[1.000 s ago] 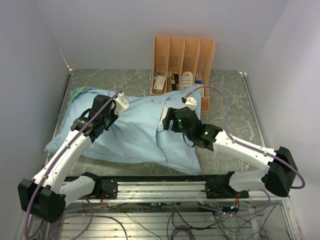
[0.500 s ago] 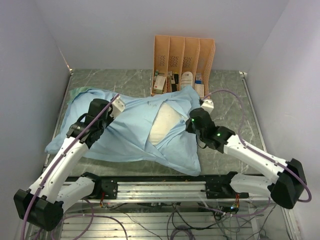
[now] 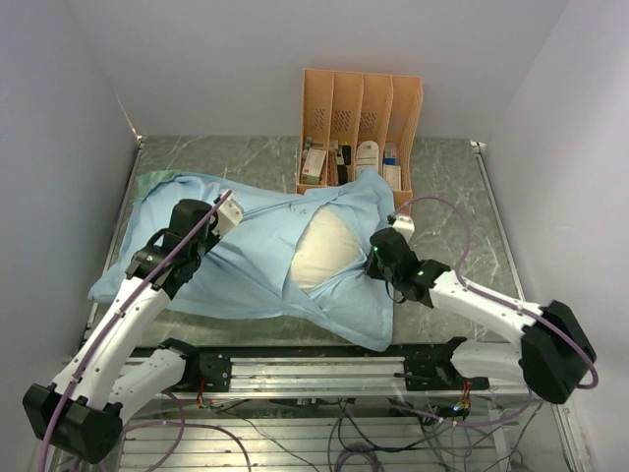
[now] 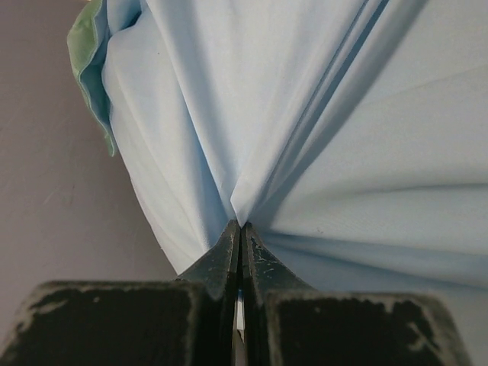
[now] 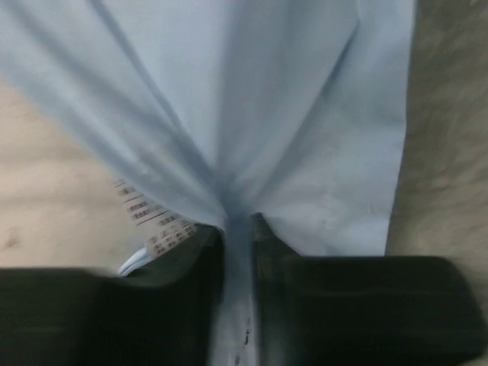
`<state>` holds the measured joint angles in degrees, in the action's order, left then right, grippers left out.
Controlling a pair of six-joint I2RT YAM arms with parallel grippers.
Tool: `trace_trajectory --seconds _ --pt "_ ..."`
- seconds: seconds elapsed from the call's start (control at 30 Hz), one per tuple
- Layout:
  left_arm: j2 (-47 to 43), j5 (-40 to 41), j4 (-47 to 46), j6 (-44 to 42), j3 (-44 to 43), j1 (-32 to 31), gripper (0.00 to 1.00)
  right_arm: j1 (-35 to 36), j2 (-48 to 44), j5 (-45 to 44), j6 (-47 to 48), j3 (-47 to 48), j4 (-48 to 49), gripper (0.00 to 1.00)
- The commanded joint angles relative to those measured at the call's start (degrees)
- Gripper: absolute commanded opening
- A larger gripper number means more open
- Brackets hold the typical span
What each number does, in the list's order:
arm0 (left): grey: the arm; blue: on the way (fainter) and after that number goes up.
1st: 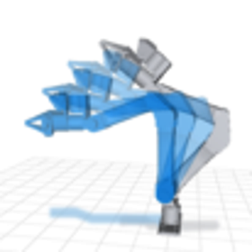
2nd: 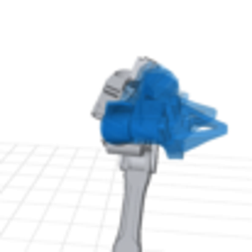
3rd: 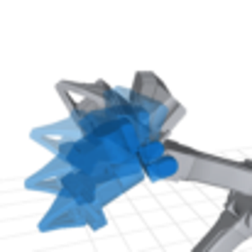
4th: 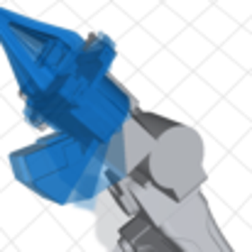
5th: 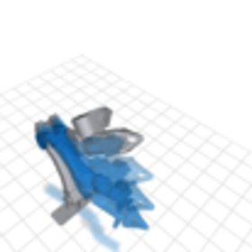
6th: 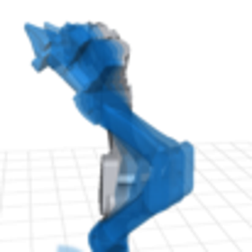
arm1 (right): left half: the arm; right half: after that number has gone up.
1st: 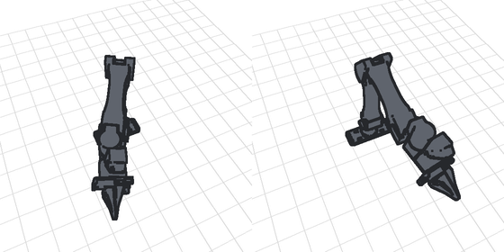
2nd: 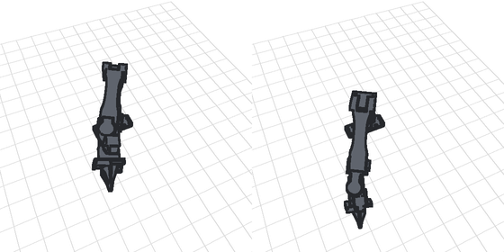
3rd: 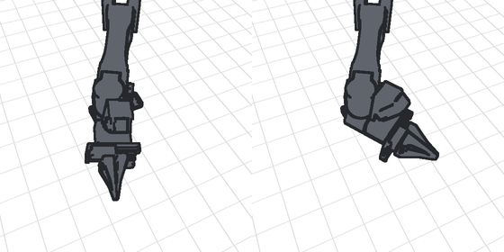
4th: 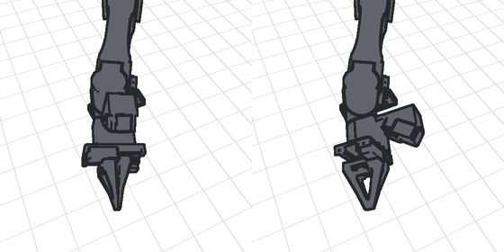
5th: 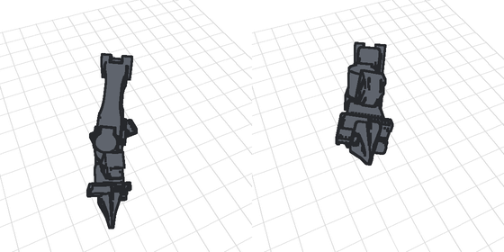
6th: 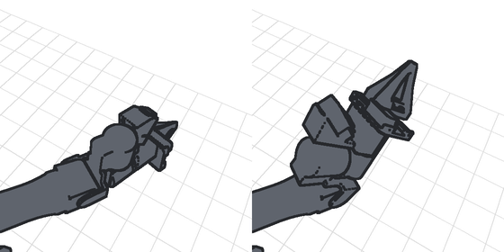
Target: Remove the pillowcase from the pillow
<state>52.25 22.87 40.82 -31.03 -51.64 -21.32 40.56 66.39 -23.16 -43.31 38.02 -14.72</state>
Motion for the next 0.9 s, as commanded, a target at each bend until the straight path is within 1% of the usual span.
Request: trace_trajectory --seconds 0.0,0.03,0.07,0.1,0.2,0.23,0.27,0.37,0.47,0.57,0.7,0.73,0.8,0.83,0.87 --pt "-0.9 1.6 4.4 0.3 -0.3 0.5 0.07 -0.9 4.6 10.0 -2.2 -6.2 8.8 0.47" --pt "-0.9 1.2 4.9 0.4 -0.1 0.5 0.07 -0.9 4.5 12.8 -2.9 -7.1 11.3 0.65" --pt "-1.0 1.1 5.0 0.4 0.3 0.5 0.07 -0.9 3.8 14.8 -3.7 -7.9 13.4 0.76" --pt "-1.2 1.1 4.9 0.2 1.0 0.5 0.07 -0.9 2.5 16.0 -4.6 -8.6 14.9 0.83" --pt "-2.0 1.8 3.9 -0.7 3.5 0.4 0.07 -1.1 -2.5 19.0 -6.9 -10.0 18.8 0.98" --pt "-2.5 2.1 3.5 -0.9 4.6 0.5 0.07 -1.4 -4.0 20.3 -7.6 -10.2 19.9 1.00" --pt "-2.8 2.2 3.1 -1.1 5.3 0.5 0.07 -1.8 -5.3 21.9 -8.4 -10.6 21.3 1.00" --pt "-3.0 2.2 2.4 -1.2 7.3 0.5 0.07 -2.5 -7.4 28.3 -12.4 -13.5 29.2 1.00" --pt "-3.0 2.3 1.9 -1.1 8.2 0.4 0.07 -2.8 -5.8 34.8 -18.1 -18.0 42.1 1.00" --pt "-3.2 2.0 2.0 -1.0 8.5 0.4 0.07 -2.8 0.2 40.1 -23.1 -20.3 55.7 1.00" --pt "-3.1 1.2 2.7 -0.3 8.4 0.4 0.07 -2.5 10.8 46.5 -30.3 -20.3 77.6 0.99" --pt "-3.1 1.0 3.0 -0.2 8.5 0.4 0.07 -2.3 13.3 47.7 -32.8 -19.3 82.4 0.95" --pt "-3.3 0.6 3.4 -0.2 8.8 0.4 0.07 -2.0 17.8 49.9 -35.7 -16.8 88.6 0.81" --pt "-3.6 0.4 3.5 -0.3 8.9 0.5 0.07 -2.0 19.6 51.2 -36.9 -14.8 89.8 0.68" --pt "-3.9 0.3 3.7 -0.3 9.0 0.5 0.07 -2.2 20.7 52.7 -37.3 -11.2 89.7 0.49"
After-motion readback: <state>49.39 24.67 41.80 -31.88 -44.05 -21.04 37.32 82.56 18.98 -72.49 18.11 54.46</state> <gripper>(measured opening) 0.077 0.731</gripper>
